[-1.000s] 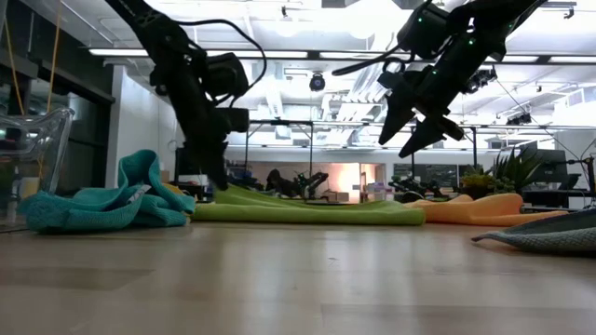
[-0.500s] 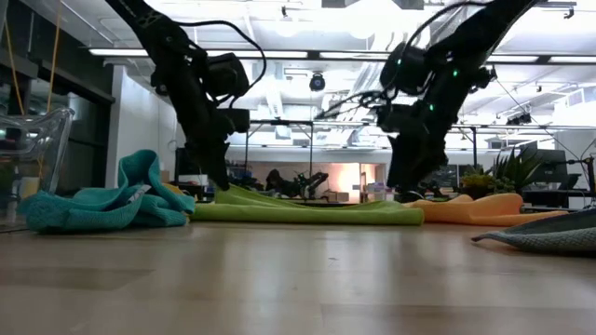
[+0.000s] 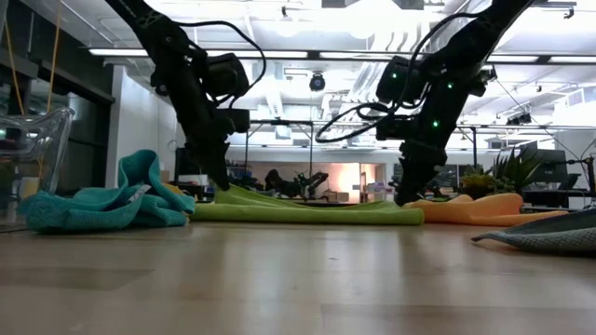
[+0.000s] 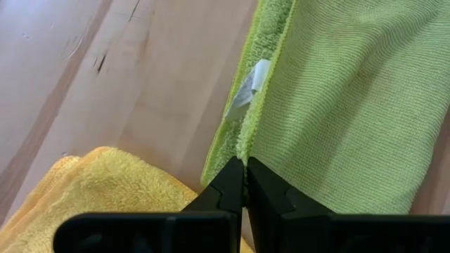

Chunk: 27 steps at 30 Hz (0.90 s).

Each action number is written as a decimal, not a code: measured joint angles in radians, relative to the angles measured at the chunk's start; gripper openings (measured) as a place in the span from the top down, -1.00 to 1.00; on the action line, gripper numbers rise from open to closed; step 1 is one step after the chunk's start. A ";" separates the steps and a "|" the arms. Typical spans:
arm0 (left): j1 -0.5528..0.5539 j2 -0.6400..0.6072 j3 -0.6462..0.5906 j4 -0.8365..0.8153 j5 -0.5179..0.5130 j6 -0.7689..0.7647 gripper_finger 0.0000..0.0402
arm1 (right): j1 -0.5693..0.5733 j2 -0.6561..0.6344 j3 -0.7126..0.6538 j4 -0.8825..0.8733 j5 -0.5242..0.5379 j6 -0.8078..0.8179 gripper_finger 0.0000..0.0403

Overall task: Fold microfiber towels
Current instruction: Fold the green microfiber towel

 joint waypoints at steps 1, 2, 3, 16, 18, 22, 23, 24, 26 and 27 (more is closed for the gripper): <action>0.000 0.000 0.000 0.000 0.000 0.000 1.00 | 0.000 0.009 0.000 -0.001 0.002 -0.015 0.14; 0.000 0.000 0.000 0.000 0.000 -0.001 1.00 | 0.000 0.016 0.000 0.002 0.008 -0.016 0.16; 0.000 0.000 0.000 0.000 0.000 -0.003 1.00 | 0.000 0.022 0.000 0.004 0.012 -0.017 0.17; 0.000 0.000 0.000 0.000 0.000 -0.003 1.00 | 0.000 0.028 0.000 0.054 0.008 -0.024 0.61; 0.000 0.000 0.000 0.000 0.000 -0.003 1.00 | 0.000 0.028 0.000 0.053 0.008 -0.024 0.69; 0.000 0.000 0.000 0.000 0.000 -0.003 1.00 | 0.000 0.028 0.000 0.053 -0.008 -0.017 0.86; 0.000 0.000 0.000 0.000 0.000 -0.003 1.00 | 0.000 0.028 0.000 0.051 -0.016 -0.017 0.91; 0.000 0.000 0.000 0.000 0.000 -0.003 1.00 | 0.000 0.028 0.000 0.051 -0.020 -0.016 0.95; 0.000 0.000 0.000 0.000 0.000 -0.003 1.00 | 0.000 0.027 0.000 0.049 -0.025 -0.013 0.98; 0.000 0.000 0.000 -0.001 0.000 -0.003 1.00 | 0.000 0.023 0.000 0.044 -0.026 -0.006 0.98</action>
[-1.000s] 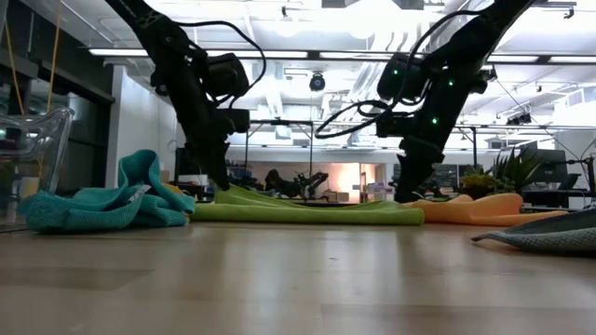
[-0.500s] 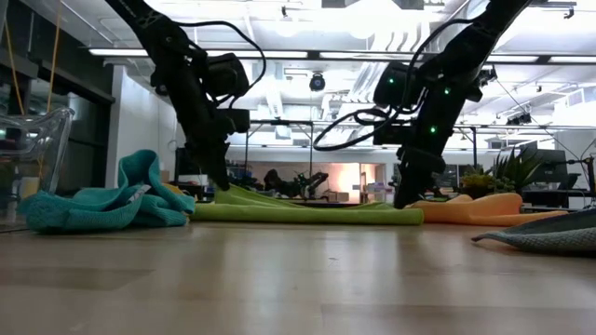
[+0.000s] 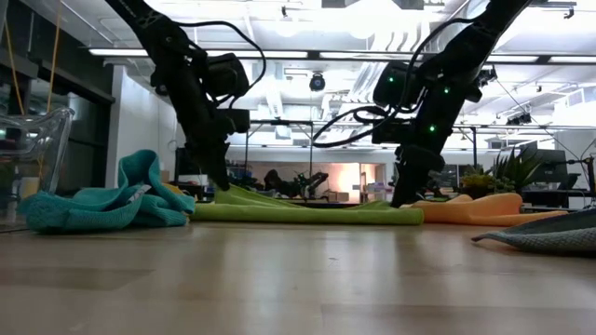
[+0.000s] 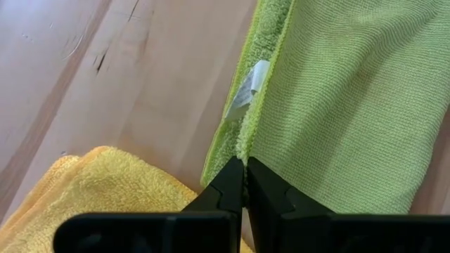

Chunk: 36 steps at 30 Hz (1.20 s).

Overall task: Fold microfiber towels
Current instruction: Fold the green microfiber towel

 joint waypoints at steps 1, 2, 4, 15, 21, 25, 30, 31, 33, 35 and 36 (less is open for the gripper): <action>0.000 0.000 0.000 -0.001 0.000 0.000 1.00 | 0.000 -0.006 0.000 -0.009 0.000 0.009 0.98; 0.000 0.000 0.000 -0.003 0.000 0.000 1.00 | 0.000 -0.015 0.000 -0.015 0.000 0.011 0.98; 0.001 -0.005 0.000 -0.021 0.000 0.000 1.00 | 0.000 -0.043 0.000 -0.034 0.000 0.012 0.99; -0.004 -0.073 0.000 -0.185 0.066 -0.071 1.00 | 0.002 -0.150 0.000 -0.025 -0.040 0.028 1.00; -0.013 -0.073 0.000 -0.186 -0.011 -0.102 1.00 | 0.002 -0.111 0.000 0.068 -0.004 0.076 1.00; 0.000 -0.068 0.000 -0.126 -0.026 -0.102 1.00 | 0.000 -0.086 0.000 0.076 0.013 0.095 1.00; 0.005 -0.066 0.000 -0.073 -0.114 -0.101 1.00 | 0.000 -0.065 0.000 0.069 0.060 0.119 1.00; 0.008 -0.066 0.000 -0.071 -0.118 -0.102 1.00 | 0.000 -0.065 0.000 0.064 0.066 0.124 1.00; 0.014 -0.065 0.000 -0.066 -0.117 -0.102 1.00 | 0.000 -0.065 0.000 0.058 0.088 0.125 1.00; 0.014 -0.054 0.000 -0.058 -0.116 -0.103 1.00 | -0.001 -0.065 0.000 0.048 0.091 0.137 1.00; 0.014 -0.050 0.000 -0.061 -0.115 -0.105 1.00 | -0.001 -0.065 0.000 0.046 0.090 0.145 1.00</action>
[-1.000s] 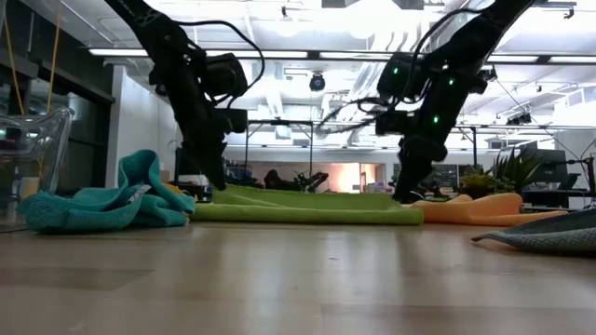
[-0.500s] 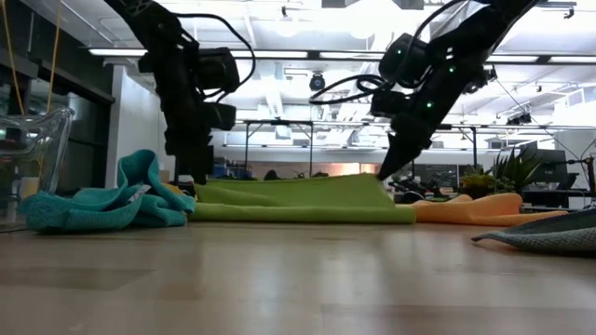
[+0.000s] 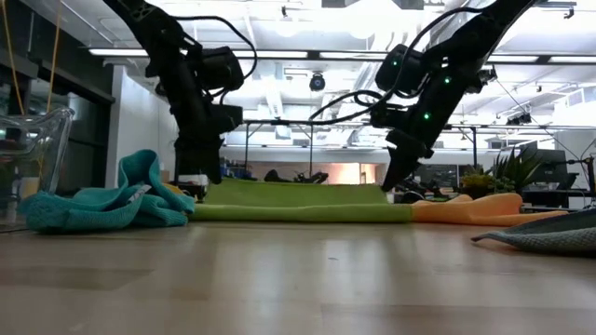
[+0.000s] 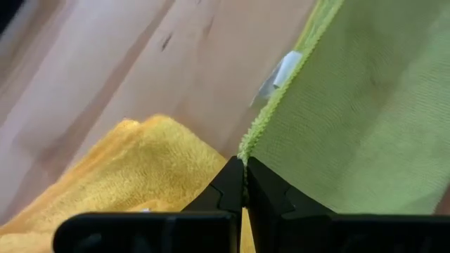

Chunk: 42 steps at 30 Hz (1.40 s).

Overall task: Fold microfiber towels
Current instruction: Fold the green microfiber towel

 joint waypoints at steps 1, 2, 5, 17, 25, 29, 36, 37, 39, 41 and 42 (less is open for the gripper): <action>0.000 0.003 0.000 -0.002 0.001 -0.003 1.00 | 0.000 0.000 0.000 -0.001 -0.001 0.003 1.00; 0.000 0.008 0.000 0.003 0.002 -0.009 1.00 | 0.000 0.000 0.000 -0.003 -0.003 0.003 1.00; -0.002 0.014 0.000 0.003 0.002 -0.011 0.98 | 0.000 0.000 0.000 -0.004 -0.004 0.003 1.00; -0.003 0.013 0.000 0.024 -0.049 0.003 0.71 | 0.000 0.000 0.000 -0.004 -0.006 0.003 0.98; 0.006 0.002 0.000 0.016 -0.055 0.054 0.34 | 0.000 -0.003 0.000 0.007 0.012 0.003 0.53; 0.013 -0.042 0.000 -0.007 -0.053 0.110 0.20 | 0.000 -0.005 0.051 -0.074 0.078 0.004 0.19; 0.037 -0.200 -0.009 0.019 0.102 0.061 0.14 | 0.012 -0.006 0.193 -0.185 -0.126 0.101 -0.16; 0.034 -0.230 -0.028 0.065 0.131 0.038 0.15 | 0.025 -0.006 0.193 -0.159 -0.162 0.124 -0.16; 0.017 -0.288 -0.088 0.194 0.168 -0.007 0.18 | 0.060 -0.006 0.174 -0.076 -0.182 0.162 -0.14; -0.008 -0.340 -0.167 0.345 0.184 -0.062 0.22 | 0.102 -0.006 0.140 0.012 -0.163 0.220 -0.07; -0.024 -0.365 -0.206 0.416 0.186 -0.094 0.24 | 0.122 -0.006 0.127 0.043 -0.143 0.258 0.00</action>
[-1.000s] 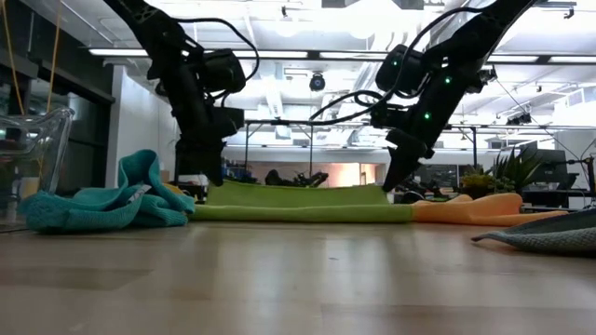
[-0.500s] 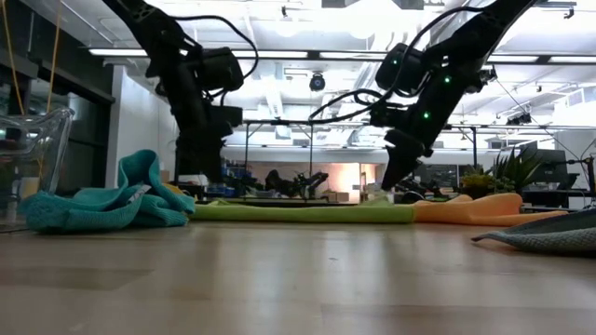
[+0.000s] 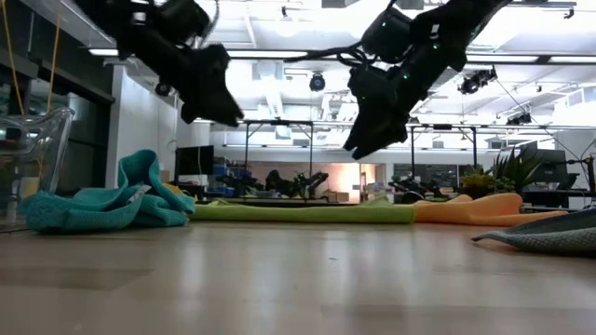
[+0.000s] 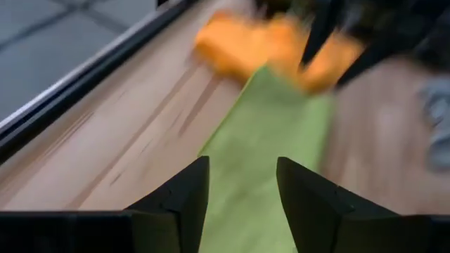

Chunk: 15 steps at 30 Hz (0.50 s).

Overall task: Fold microfiber towels
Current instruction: Fold the green microfiber towel

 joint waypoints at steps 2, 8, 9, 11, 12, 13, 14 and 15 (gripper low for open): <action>-0.033 -0.041 -0.072 0.133 -0.002 -0.057 0.30 | 0.035 0.004 -0.009 0.034 0.058 0.066 0.17; -0.131 -0.053 -0.162 0.190 -0.179 -0.150 0.74 | 0.089 0.058 -0.010 0.038 0.164 0.230 0.93; -0.143 -0.034 -0.162 0.180 -0.195 -0.156 0.85 | 0.091 0.069 -0.010 0.037 0.164 0.257 0.93; -0.160 0.018 -0.163 0.178 -0.201 -0.185 0.95 | 0.093 0.096 -0.010 0.035 0.164 0.311 0.90; -0.167 0.047 -0.163 0.186 -0.204 -0.206 0.95 | 0.093 0.111 -0.011 0.031 0.165 0.334 0.92; -0.173 0.080 -0.163 0.200 -0.209 -0.227 0.95 | 0.091 0.127 -0.011 0.035 0.165 0.352 0.95; -0.178 0.115 -0.162 0.212 -0.213 -0.244 0.96 | 0.088 0.140 -0.011 0.040 0.165 0.367 0.97; -0.181 0.153 -0.163 0.222 -0.215 -0.263 0.98 | 0.084 0.153 -0.011 0.047 0.165 0.376 0.99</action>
